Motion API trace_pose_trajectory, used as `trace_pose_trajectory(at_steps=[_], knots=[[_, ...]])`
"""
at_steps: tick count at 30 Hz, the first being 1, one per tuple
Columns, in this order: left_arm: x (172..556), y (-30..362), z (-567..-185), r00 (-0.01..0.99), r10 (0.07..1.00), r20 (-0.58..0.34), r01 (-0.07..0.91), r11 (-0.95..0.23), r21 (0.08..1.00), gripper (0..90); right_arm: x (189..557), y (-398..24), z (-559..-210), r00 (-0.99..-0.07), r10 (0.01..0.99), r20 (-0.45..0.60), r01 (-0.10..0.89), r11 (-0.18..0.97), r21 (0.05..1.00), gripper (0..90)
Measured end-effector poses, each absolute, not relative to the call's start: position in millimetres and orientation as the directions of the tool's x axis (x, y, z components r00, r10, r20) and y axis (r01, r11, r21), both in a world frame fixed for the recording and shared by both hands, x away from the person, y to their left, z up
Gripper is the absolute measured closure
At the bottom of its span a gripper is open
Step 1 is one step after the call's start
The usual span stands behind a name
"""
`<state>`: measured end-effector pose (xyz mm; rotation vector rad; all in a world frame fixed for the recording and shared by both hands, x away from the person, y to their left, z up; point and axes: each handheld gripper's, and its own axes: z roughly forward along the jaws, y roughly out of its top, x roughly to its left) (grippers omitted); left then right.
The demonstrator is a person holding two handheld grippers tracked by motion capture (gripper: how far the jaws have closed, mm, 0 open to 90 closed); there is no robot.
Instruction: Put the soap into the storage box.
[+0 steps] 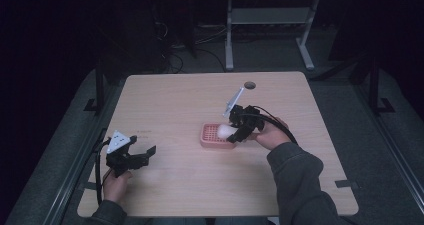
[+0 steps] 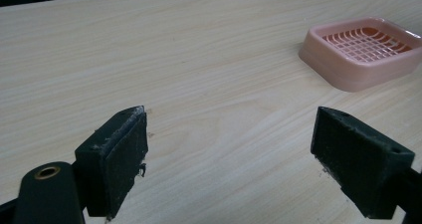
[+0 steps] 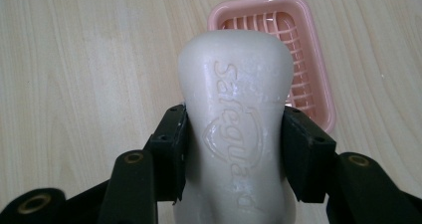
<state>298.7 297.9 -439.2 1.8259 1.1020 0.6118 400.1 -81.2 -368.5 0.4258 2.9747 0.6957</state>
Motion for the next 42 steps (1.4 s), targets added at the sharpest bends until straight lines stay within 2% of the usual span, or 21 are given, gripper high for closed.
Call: trace_pose_trajectory(at_steps=[11, 42], knots=[[299, 296, -439, 0.487, 0.873, -0.024, 0.430, -0.216, 0.877, 14.1, 411, -68, -384, -0.957, 0.289, 0.014, 0.271, 0.876, 0.400, 48.7], [300, 295, -439, 0.486, 0.873, -0.027, 0.434, -0.214, 0.875, 14.1, 429, -38, -402, -0.956, 0.295, 0.006, 0.273, 0.878, 0.394, 48.7]])
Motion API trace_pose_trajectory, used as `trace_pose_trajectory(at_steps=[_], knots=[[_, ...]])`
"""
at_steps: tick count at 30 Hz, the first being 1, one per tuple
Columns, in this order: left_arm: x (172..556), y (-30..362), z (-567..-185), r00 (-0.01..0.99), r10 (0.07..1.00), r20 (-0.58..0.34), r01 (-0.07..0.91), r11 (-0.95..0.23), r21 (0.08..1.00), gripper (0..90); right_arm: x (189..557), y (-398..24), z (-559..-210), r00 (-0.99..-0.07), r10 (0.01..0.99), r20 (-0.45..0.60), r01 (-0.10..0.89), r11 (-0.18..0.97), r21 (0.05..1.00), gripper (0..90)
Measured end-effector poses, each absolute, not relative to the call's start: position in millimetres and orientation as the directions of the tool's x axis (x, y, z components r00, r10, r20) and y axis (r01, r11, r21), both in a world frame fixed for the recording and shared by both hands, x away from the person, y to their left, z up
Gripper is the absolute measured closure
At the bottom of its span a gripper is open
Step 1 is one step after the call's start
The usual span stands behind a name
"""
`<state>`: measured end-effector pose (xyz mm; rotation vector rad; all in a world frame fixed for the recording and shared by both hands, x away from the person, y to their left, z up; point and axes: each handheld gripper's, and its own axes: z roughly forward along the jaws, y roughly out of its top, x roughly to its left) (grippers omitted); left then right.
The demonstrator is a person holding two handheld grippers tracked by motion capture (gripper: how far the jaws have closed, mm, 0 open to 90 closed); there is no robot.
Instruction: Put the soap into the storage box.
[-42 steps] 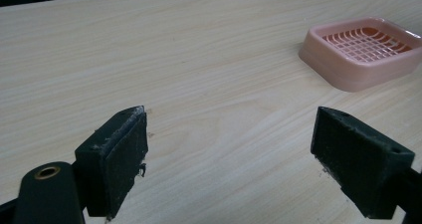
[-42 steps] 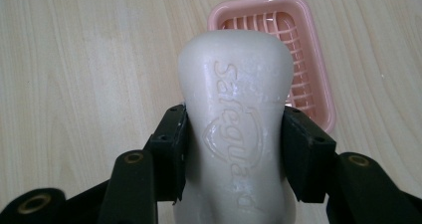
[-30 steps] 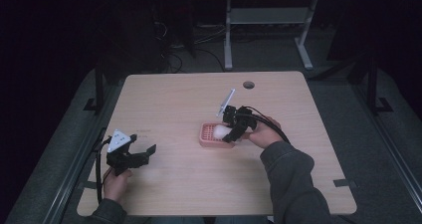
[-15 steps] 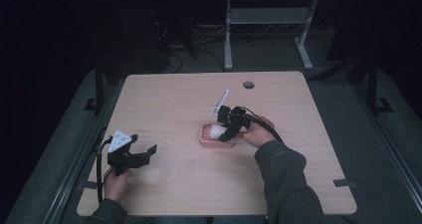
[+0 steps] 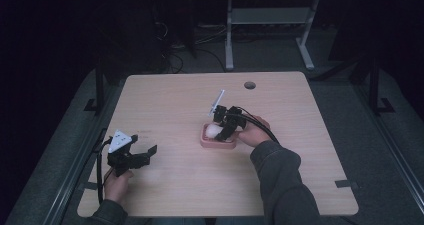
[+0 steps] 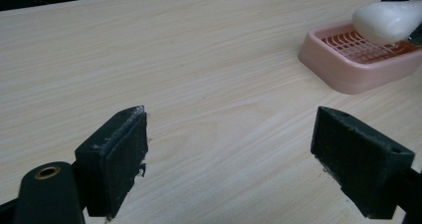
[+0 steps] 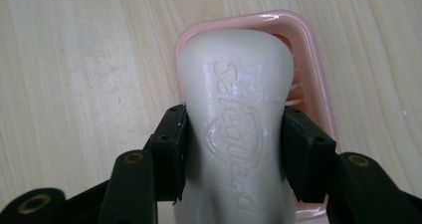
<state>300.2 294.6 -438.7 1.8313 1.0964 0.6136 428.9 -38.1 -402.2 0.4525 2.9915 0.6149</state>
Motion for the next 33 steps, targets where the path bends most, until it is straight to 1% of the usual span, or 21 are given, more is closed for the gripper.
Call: trace_pose_trajectory(at_steps=[3, 8, 11, 18, 29, 33], knots=[[300, 293, -439, 0.490, 0.871, -0.023, 0.434, -0.222, 0.873, 14.0, 431, -34, -402, -0.954, 0.298, -0.010, 0.274, 0.890, 0.365, 48.6], [299, 294, -438, 0.489, 0.872, -0.024, 0.430, -0.217, 0.877, 14.1, 432, -31, -410, -0.956, 0.293, -0.009, 0.272, 0.895, 0.353, 48.6], [300, 295, -439, 0.492, 0.870, -0.025, 0.435, -0.220, 0.873, 14.1, 435, -32, -413, -0.952, 0.305, 0.000, 0.285, 0.889, 0.359, 48.6], [299, 294, -438, 0.492, 0.871, -0.021, 0.424, -0.218, 0.879, 14.1, 438, -31, -414, -0.951, 0.306, -0.036, 0.273, 0.891, 0.362, 48.6], [299, 294, -438, 0.487, 0.873, -0.026, 0.430, -0.214, 0.877, 14.0, 440, -28, -419, -0.949, 0.314, 0.001, 0.293, 0.882, 0.370, 48.5], [298, 295, -439, 0.487, 0.873, -0.024, 0.431, -0.216, 0.876, 14.1, 442, -28, -418, -0.944, 0.329, -0.011, 0.301, 0.878, 0.373, 48.4]])
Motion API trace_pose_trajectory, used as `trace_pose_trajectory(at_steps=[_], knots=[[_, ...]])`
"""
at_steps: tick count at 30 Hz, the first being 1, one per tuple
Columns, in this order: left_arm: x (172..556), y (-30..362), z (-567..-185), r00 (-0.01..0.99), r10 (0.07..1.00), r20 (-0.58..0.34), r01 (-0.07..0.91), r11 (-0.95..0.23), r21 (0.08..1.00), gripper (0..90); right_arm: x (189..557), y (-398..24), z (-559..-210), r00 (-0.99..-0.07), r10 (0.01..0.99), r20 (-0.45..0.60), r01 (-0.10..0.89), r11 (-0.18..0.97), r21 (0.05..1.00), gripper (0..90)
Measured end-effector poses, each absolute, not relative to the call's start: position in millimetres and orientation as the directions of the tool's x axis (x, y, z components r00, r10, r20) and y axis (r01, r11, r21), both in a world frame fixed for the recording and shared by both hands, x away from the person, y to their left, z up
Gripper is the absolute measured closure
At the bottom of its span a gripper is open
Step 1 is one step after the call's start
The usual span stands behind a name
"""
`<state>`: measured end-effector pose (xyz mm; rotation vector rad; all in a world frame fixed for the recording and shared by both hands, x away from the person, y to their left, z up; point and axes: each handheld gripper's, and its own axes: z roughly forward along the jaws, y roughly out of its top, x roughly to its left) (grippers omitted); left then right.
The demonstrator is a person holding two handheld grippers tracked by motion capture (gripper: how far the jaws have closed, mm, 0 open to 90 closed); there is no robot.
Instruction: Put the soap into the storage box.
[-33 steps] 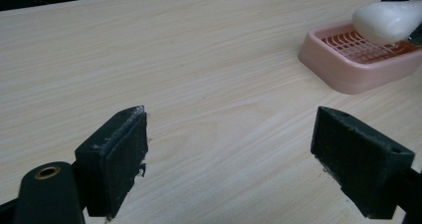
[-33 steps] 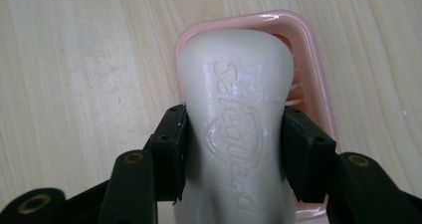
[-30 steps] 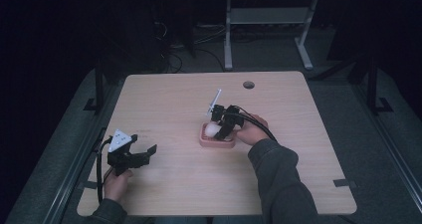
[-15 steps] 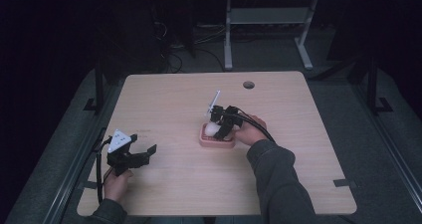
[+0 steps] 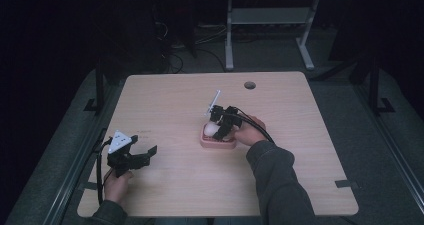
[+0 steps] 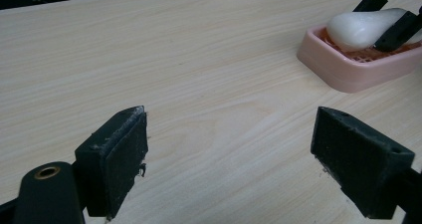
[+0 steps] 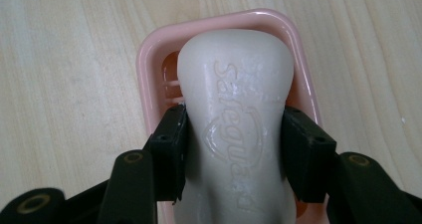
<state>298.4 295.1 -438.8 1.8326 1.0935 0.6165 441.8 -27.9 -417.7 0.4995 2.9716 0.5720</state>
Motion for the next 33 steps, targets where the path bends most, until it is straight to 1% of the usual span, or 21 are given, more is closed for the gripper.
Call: trace_pose_trajectory(at_steps=[6, 9, 12, 13, 15, 18, 21, 27, 29, 33], knots=[[299, 295, -439, 0.489, 0.871, -0.043, 0.438, -0.203, 0.876, 14.1, 441, -26, -422, -0.945, 0.327, -0.034, 0.294, 0.887, 0.356, 48.4], [299, 295, -439, 0.490, 0.871, -0.036, 0.435, -0.209, 0.876, 14.1, 442, -28, -423, -0.943, 0.334, -0.016, 0.307, 0.883, 0.355, 48.3], [299, 295, -439, 0.492, 0.870, -0.040, 0.434, -0.205, 0.877, 14.1, 443, -31, -424, -0.940, 0.341, -0.010, 0.315, 0.878, 0.360, 48.2], [299, 295, -439, 0.489, 0.871, -0.045, 0.439, -0.202, 0.876, 14.0, 444, -33, -424, -0.937, 0.349, 0.015, 0.330, 0.871, 0.364, 48.0], [300, 295, -440, 0.488, 0.871, -0.055, 0.442, -0.193, 0.876, 14.1, 443, -34, -426, -0.935, 0.353, 0.021, 0.337, 0.870, 0.360, 47.6], [300, 295, -440, 0.489, 0.871, -0.050, 0.443, -0.199, 0.874, 14.1, 444, -36, -423, -0.932, 0.362, 0.030, 0.346, 0.860, 0.375, 46.3], [299, 295, -439, 0.489, 0.871, -0.049, 0.440, -0.198, 0.876, 14.1, 444, -39, -416, -0.930, 0.366, 0.036, 0.347, 0.842, 0.414, 47.4], [299, 294, -439, 0.488, 0.871, -0.055, 0.443, -0.192, 0.876, 14.1, 441, -45, -412, -0.927, 0.374, 0.038, 0.355, 0.838, 0.415, 44.6], [300, 294, -439, 0.491, 0.870, -0.043, 0.440, -0.206, 0.874, 14.1, 441, -46, -410, -0.923, 0.381, 0.054, 0.366, 0.829, 0.423, 44.5], [300, 293, -439, 0.491, 0.870, -0.043, 0.437, -0.203, 0.876, 14.1, 441, -49, -409, -0.923, 0.382, 0.047, 0.365, 0.828, 0.427, 44.5]])
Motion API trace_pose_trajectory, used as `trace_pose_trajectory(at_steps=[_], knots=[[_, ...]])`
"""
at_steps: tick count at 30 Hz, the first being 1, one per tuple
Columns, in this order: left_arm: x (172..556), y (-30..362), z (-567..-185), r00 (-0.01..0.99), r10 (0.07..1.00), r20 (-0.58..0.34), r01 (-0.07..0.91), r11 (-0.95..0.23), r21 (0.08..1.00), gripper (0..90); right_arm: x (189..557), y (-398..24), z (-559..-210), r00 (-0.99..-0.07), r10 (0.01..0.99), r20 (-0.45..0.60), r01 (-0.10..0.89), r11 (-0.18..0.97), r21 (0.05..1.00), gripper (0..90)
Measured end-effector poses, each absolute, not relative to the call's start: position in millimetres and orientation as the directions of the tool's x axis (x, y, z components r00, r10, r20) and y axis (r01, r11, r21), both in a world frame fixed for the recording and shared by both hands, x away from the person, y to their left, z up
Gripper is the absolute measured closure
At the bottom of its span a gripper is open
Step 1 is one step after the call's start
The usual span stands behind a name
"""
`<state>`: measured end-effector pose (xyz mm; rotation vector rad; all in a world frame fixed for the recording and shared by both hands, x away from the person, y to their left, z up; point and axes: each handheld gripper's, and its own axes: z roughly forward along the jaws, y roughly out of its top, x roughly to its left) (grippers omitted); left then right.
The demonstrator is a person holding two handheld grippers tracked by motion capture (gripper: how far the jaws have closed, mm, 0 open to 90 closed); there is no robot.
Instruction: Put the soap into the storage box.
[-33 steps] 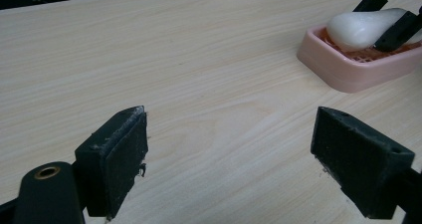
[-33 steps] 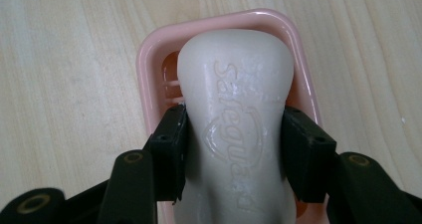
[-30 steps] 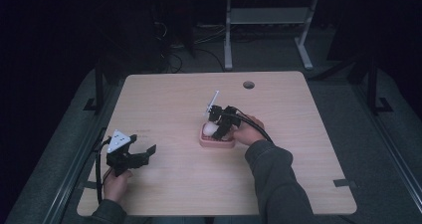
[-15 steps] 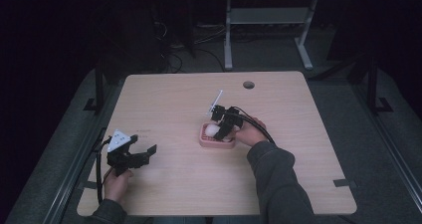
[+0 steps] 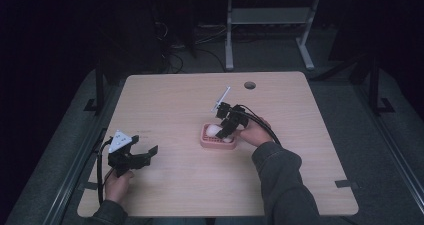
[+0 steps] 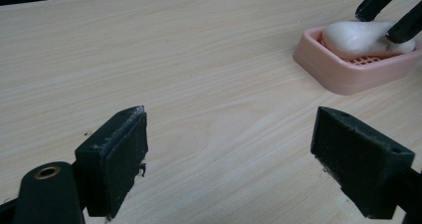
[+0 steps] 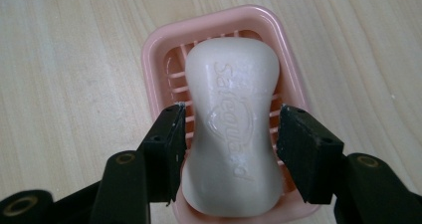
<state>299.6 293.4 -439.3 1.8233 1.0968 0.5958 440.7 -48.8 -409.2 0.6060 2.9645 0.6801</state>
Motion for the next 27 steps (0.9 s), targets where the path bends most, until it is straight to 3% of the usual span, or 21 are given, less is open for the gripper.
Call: trace_pose_trajectory(at_steps=[27], knots=[[301, 292, -440, 0.491, 0.870, -0.037, 0.444, -0.214, 0.870, 14.1, 431, -78, -402, -0.898, 0.434, 0.070, 0.414, 0.783, 0.465, 41.7]])
